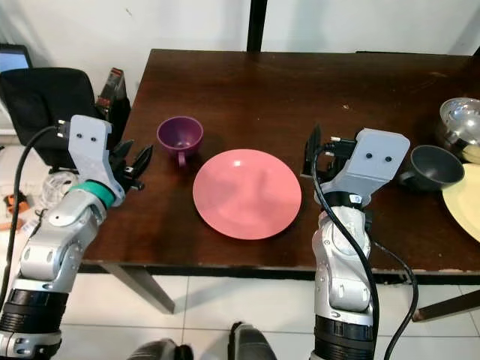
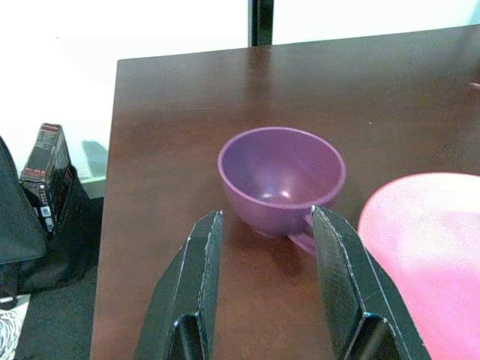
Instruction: Setting the table
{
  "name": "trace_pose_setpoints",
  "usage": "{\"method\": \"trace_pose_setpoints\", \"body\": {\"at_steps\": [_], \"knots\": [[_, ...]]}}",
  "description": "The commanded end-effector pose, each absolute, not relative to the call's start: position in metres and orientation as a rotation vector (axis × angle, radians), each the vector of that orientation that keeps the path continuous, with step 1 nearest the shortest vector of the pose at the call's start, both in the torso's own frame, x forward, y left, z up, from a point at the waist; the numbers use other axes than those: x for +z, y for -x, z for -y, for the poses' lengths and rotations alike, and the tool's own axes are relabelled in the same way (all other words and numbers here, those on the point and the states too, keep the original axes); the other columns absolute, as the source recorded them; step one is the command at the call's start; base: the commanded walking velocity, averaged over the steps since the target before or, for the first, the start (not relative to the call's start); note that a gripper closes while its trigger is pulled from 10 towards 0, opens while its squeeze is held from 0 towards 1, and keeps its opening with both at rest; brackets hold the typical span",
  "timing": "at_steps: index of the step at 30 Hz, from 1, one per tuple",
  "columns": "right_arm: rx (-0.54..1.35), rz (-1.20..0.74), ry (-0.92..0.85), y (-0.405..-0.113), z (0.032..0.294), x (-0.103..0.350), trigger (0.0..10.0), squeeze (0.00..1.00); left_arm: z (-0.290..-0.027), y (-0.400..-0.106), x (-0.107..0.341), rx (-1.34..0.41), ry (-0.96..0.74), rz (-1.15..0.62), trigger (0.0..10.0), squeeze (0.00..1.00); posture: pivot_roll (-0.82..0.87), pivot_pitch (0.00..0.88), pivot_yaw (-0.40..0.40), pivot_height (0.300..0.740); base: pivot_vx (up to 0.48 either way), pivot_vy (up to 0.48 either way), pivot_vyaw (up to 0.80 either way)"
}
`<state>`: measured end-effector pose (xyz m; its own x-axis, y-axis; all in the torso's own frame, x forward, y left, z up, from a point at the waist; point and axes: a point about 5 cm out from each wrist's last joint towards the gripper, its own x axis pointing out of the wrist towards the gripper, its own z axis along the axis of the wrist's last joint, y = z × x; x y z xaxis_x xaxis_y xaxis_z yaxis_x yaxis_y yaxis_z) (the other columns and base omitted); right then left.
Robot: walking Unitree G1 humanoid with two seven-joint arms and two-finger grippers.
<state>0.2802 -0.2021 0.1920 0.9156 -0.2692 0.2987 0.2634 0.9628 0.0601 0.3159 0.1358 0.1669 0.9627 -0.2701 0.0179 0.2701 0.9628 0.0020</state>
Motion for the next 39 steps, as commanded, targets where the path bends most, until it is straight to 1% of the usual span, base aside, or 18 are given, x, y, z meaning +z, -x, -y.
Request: {"method": "trace_pose_setpoints", "body": {"at_steps": [1,5,9,15,18,24,39], "knots": [[-0.288,0.308,-0.027,-0.28,0.203,0.191,10.0,0.0,-0.136,-0.316,0.162,-0.269,-0.006,0.002,10.0,0.0,-0.04,0.0,0.1,0.74,-0.345,0.0,0.0],[-0.284,0.307,-0.024,-0.281,0.202,0.191,10.0,0.0,-0.135,-0.316,0.163,-0.271,-0.006,0.003,10.0,0.0,-0.05,0.001,0.1,0.74,-0.347,0.0,0.0],[-0.277,0.295,-0.01,-0.278,0.204,0.192,10.0,0.0,-0.133,-0.319,0.161,-0.267,-0.002,-0.003,10.0,0.0,-0.07,0.019,0.097,0.74,-0.351,0.0,0.0],[-0.27,0.286,-0.024,-0.277,0.206,0.191,10.0,0.0,-0.131,-0.321,0.16,-0.268,0.003,0.003,10.0,0.0,-0.08,0.005,0.087,0.74,-0.352,0.0,0.0],[-0.264,0.281,-0.07,-0.28,0.207,0.192,10.0,0.0,-0.129,-0.323,0.16,-0.26,0.012,0.008,10.0,0.0,-0.09,0.0,0.072,0.74,-0.351,0.0,0.0],[-0.249,0.277,-0.101,-0.285,0.209,0.194,10.0,0.0,-0.127,-0.323,0.159,-0.252,0.022,0.017,10.0,0.0,-0.09,0.0,0.059,0.74,-0.349,0.0,0.0],[-0.249,0.249,-0.142,-0.284,0.211,0.189,10.0,0.0,-0.124,-0.323,0.158,-0.253,0.028,0.018,10.0,0.0,-0.09,0.002,0.066,0.74,-0.35,0.0,0.0]]}}
